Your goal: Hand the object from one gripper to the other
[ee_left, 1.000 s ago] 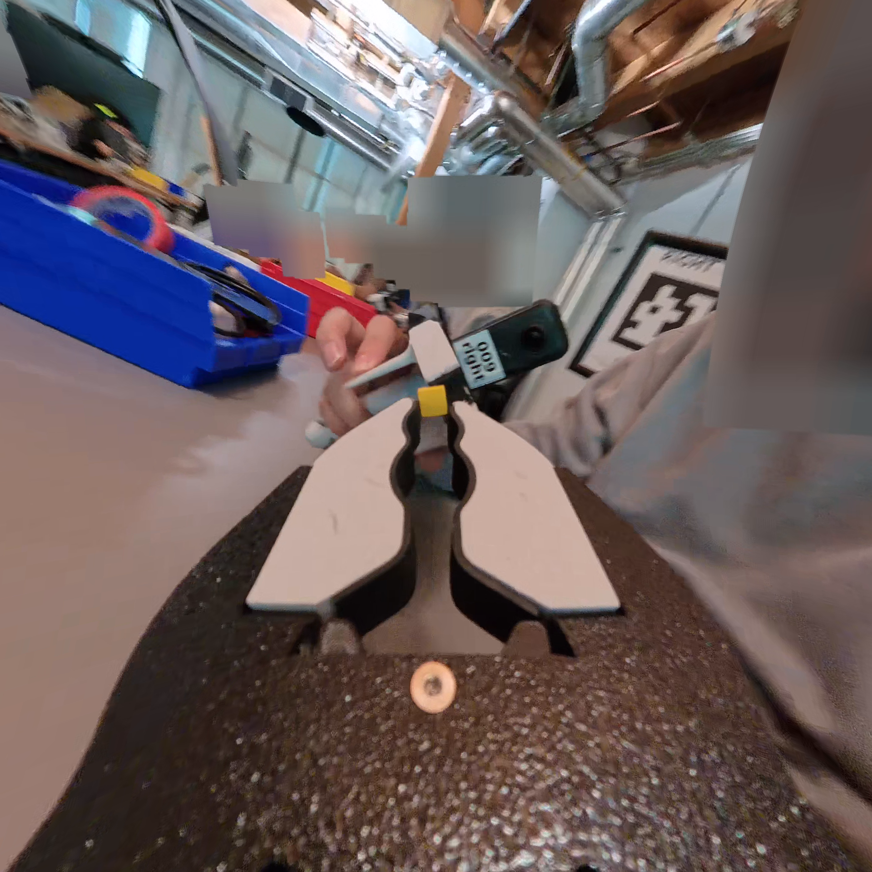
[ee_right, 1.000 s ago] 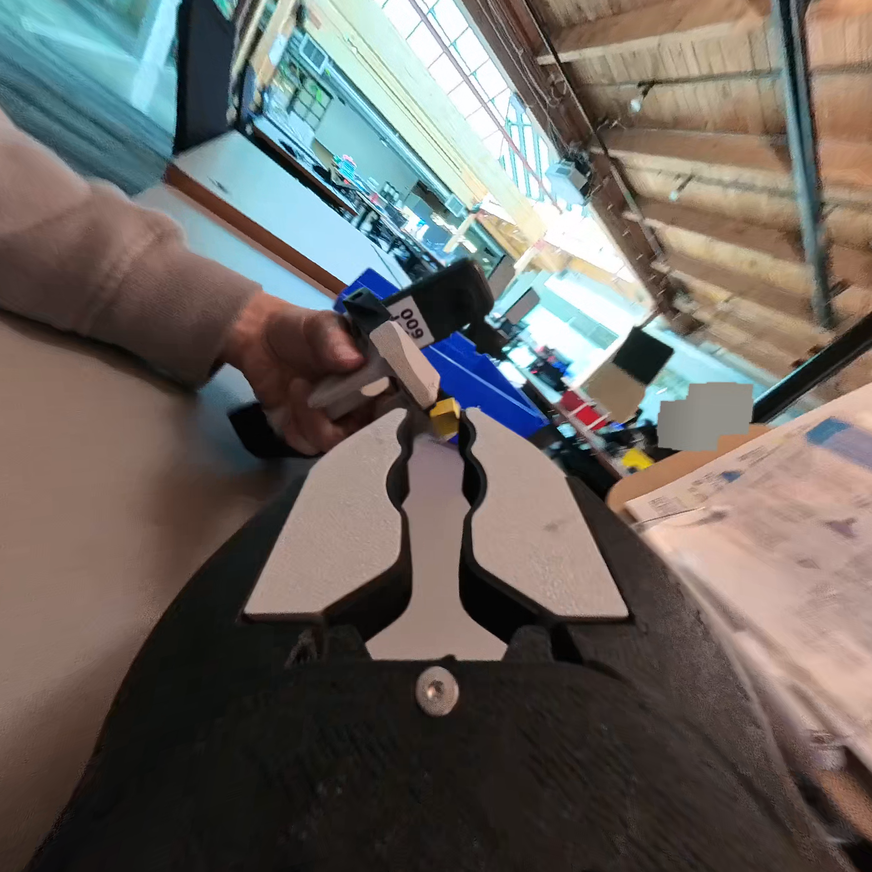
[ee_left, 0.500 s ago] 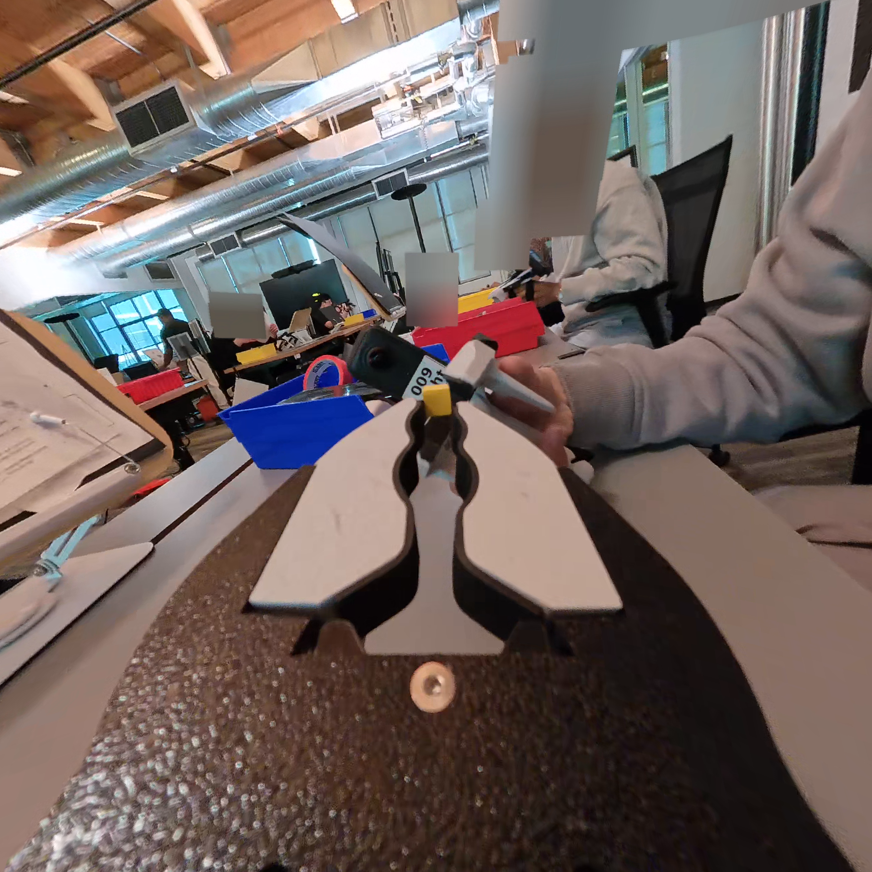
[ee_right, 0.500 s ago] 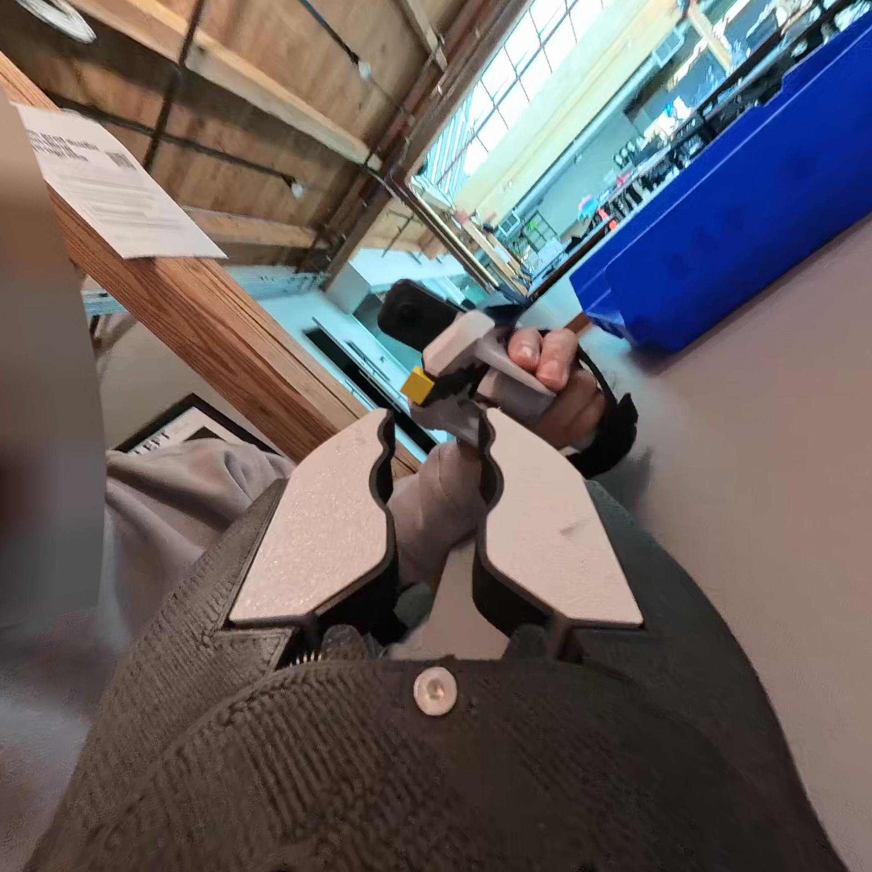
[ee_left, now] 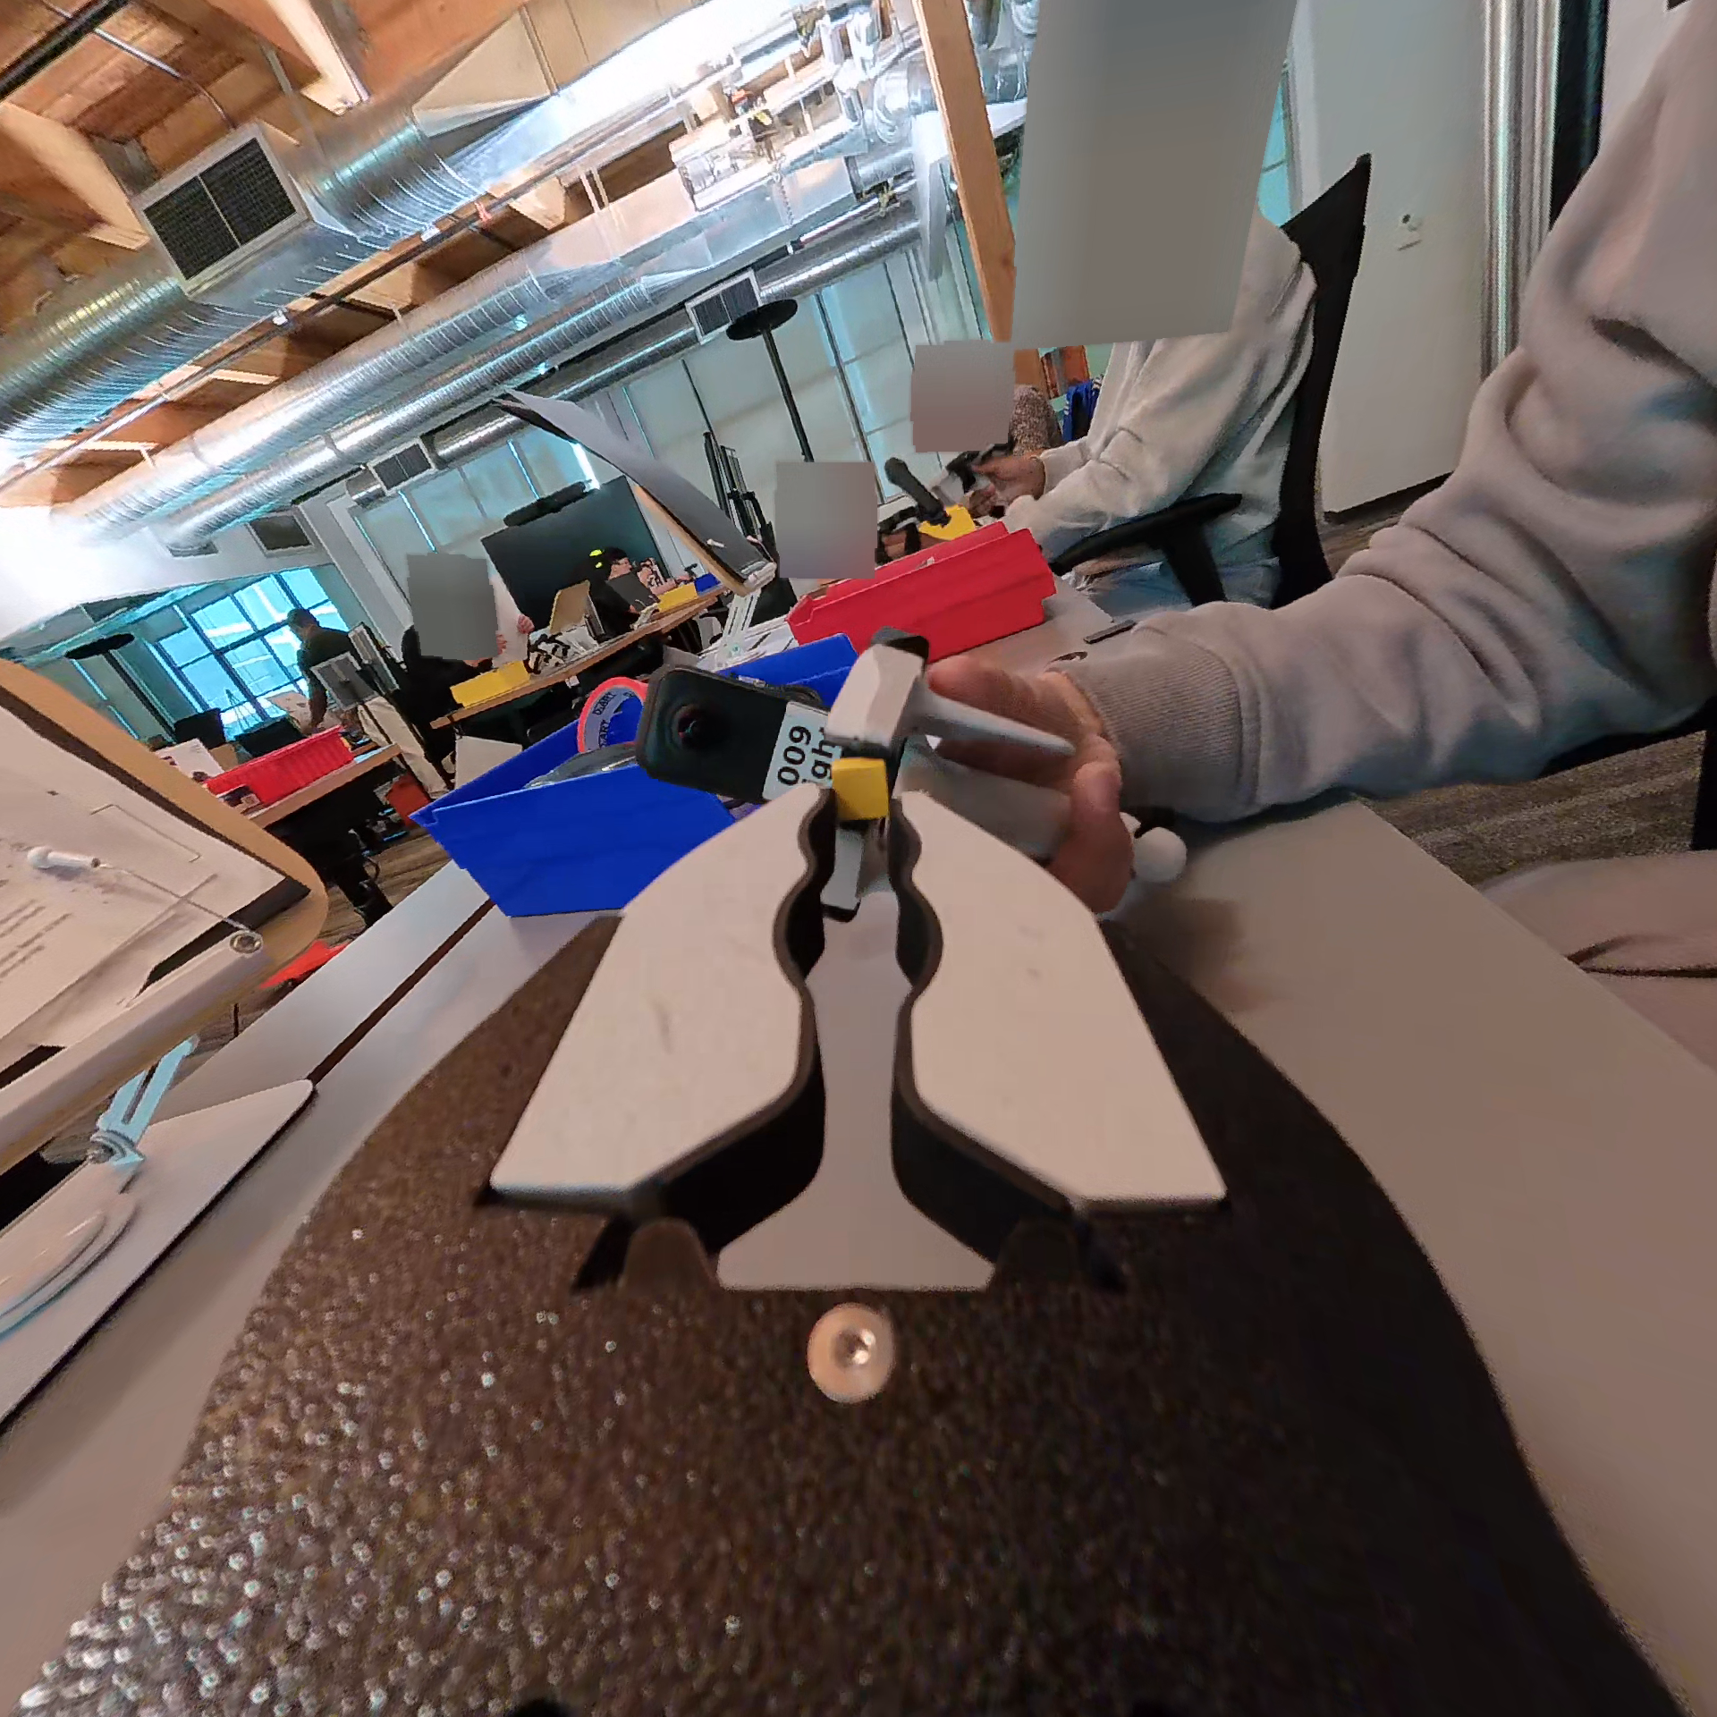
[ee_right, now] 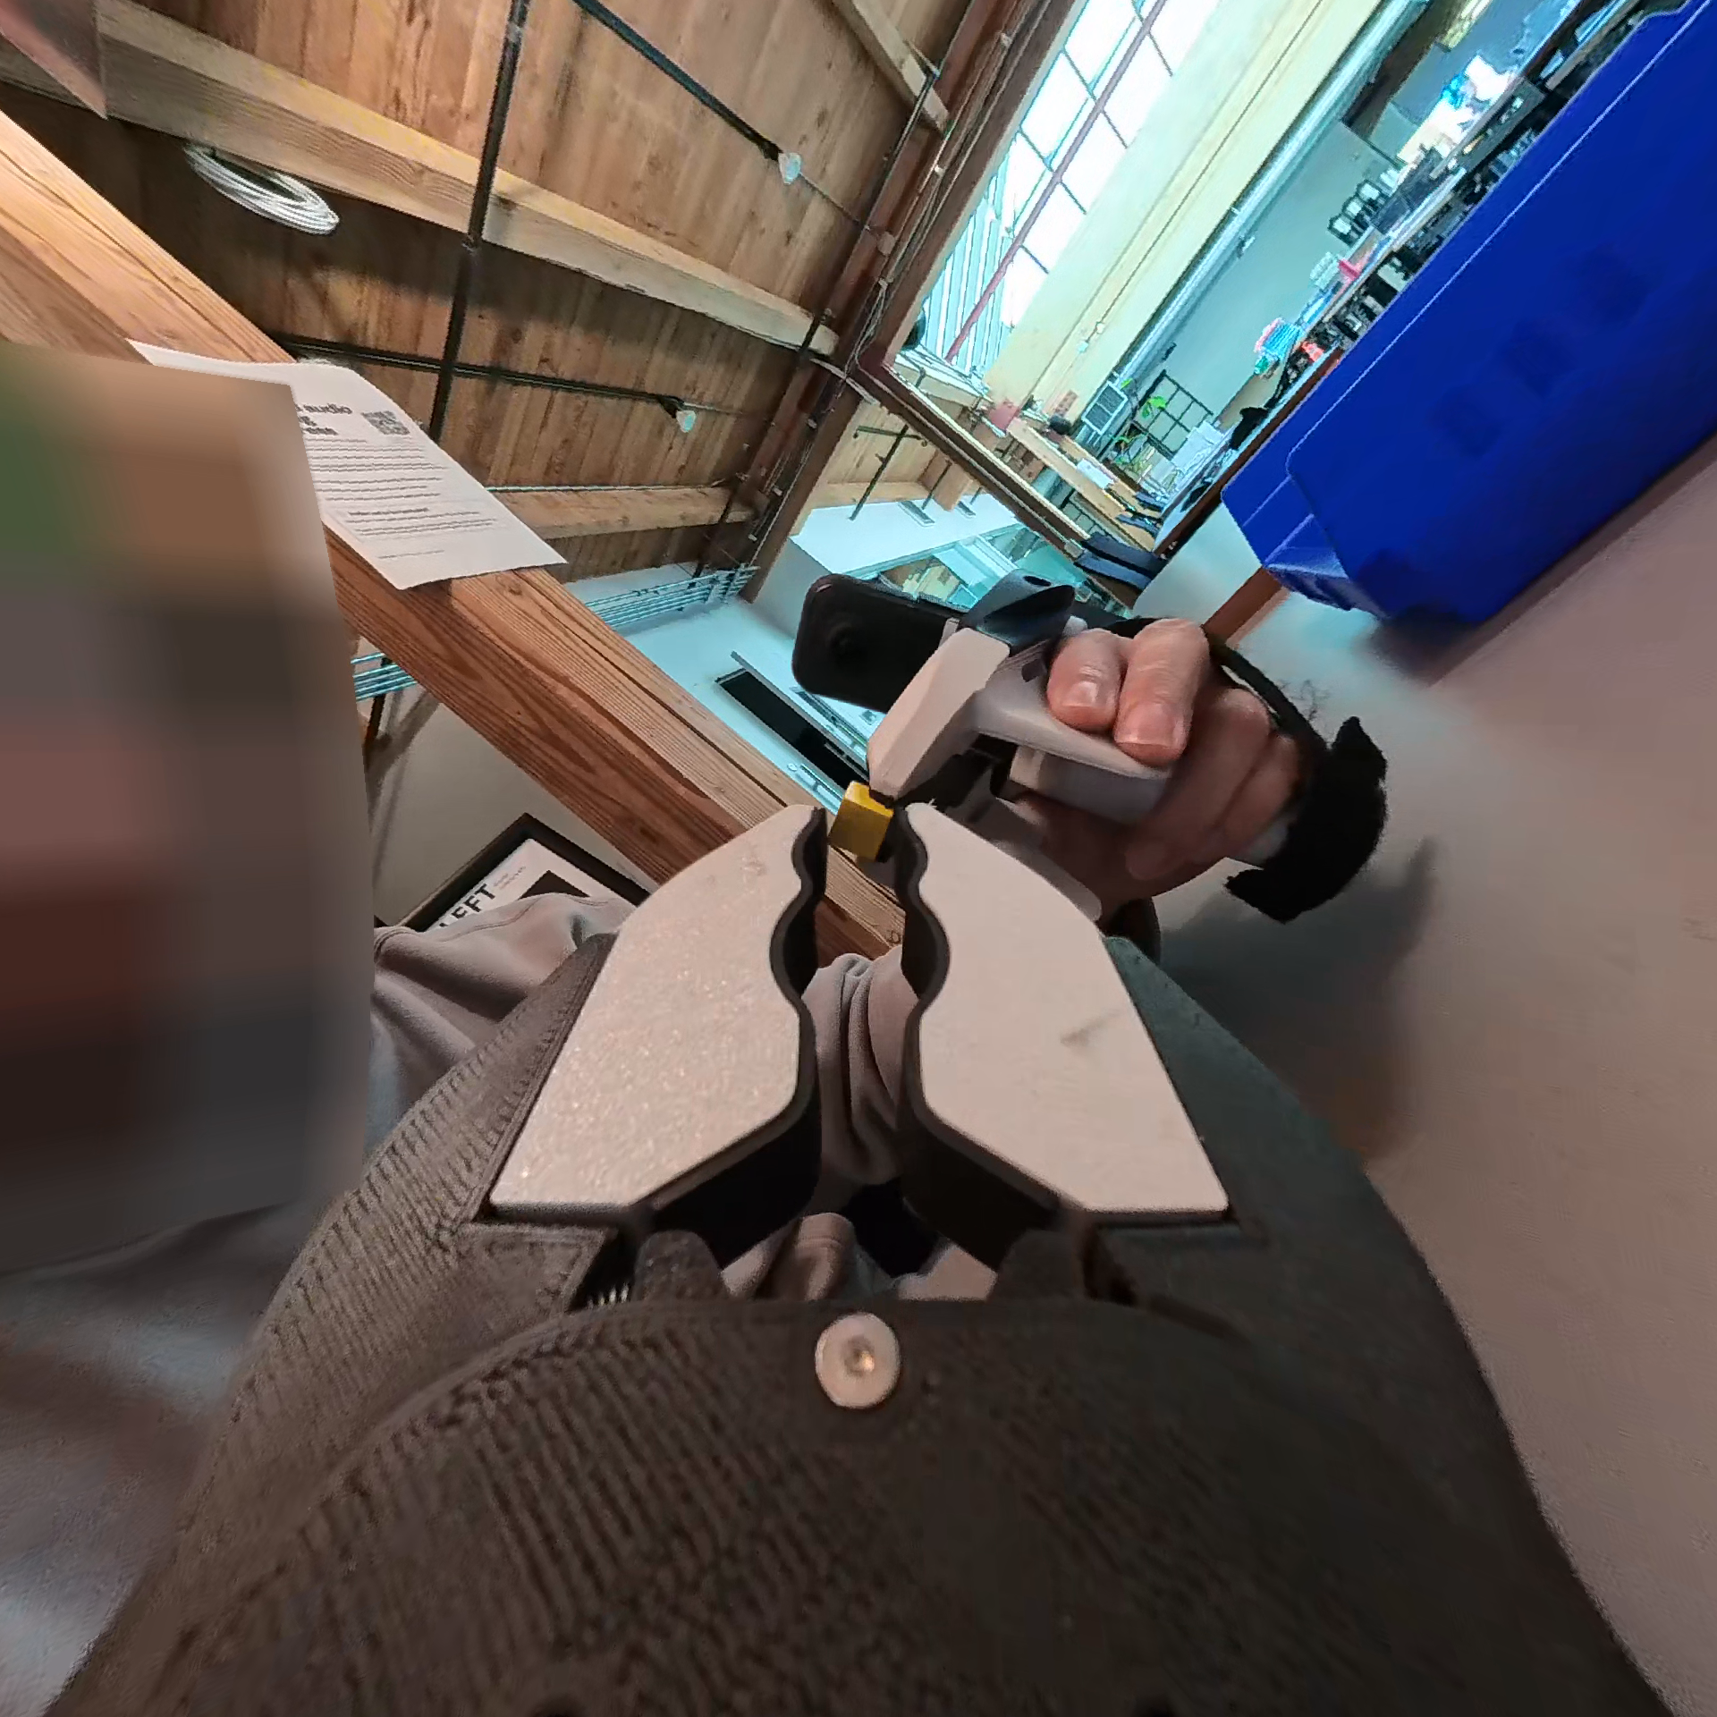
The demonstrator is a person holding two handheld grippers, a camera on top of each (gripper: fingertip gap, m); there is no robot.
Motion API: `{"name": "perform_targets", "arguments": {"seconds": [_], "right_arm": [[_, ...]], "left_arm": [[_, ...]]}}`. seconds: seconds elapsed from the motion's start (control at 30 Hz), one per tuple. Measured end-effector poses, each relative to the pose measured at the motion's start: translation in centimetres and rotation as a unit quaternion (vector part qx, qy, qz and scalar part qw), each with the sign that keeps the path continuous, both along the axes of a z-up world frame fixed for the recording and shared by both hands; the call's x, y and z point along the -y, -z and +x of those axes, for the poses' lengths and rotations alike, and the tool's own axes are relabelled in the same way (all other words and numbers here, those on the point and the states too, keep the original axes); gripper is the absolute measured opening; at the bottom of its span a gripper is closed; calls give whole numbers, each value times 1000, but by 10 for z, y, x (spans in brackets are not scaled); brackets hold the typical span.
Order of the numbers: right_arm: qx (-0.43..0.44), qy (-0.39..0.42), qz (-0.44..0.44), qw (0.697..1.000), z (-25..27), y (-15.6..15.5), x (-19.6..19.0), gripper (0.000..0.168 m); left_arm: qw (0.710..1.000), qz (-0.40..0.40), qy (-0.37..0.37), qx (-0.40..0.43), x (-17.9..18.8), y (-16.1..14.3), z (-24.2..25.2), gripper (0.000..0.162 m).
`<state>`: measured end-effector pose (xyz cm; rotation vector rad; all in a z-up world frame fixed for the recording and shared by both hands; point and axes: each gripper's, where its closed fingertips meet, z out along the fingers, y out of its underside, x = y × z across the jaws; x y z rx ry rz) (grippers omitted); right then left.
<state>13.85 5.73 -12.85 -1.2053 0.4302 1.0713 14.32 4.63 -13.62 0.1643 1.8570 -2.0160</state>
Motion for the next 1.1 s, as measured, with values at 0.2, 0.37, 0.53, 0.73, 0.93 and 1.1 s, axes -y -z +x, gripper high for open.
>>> {"name": "perform_targets", "arguments": {"seconds": [0.2, 0.37, 0.53, 0.73, 0.93, 1.1], "right_arm": [[61, 30, -18, 997, 5, 2, 0, 11], [269, 168, -102, 943, 27, 15, -1, 11], [480, 301, -205, 798, 53, 25, 5, 11], [710, 343, -318, 526, 65, 38, 7, 11], [794, 317, -358, 377, 66, 45, 6, 11], [817, 302, -363, 332, 63, 48, 3, 11]], "left_arm": [[999, -4, -8, -37, -2, 2, 6, 10], [989, -32, -31, -138, -9, 4, 22, 21], [972, -50, -69, -217, -17, 7, 41, 21], [960, -16, -110, -258, -10, 21, 49, 21], [952, 23, -136, -272, -6, 34, 53, 20], [950, 16, -137, -281, -4, 32, 53, 17]]}}
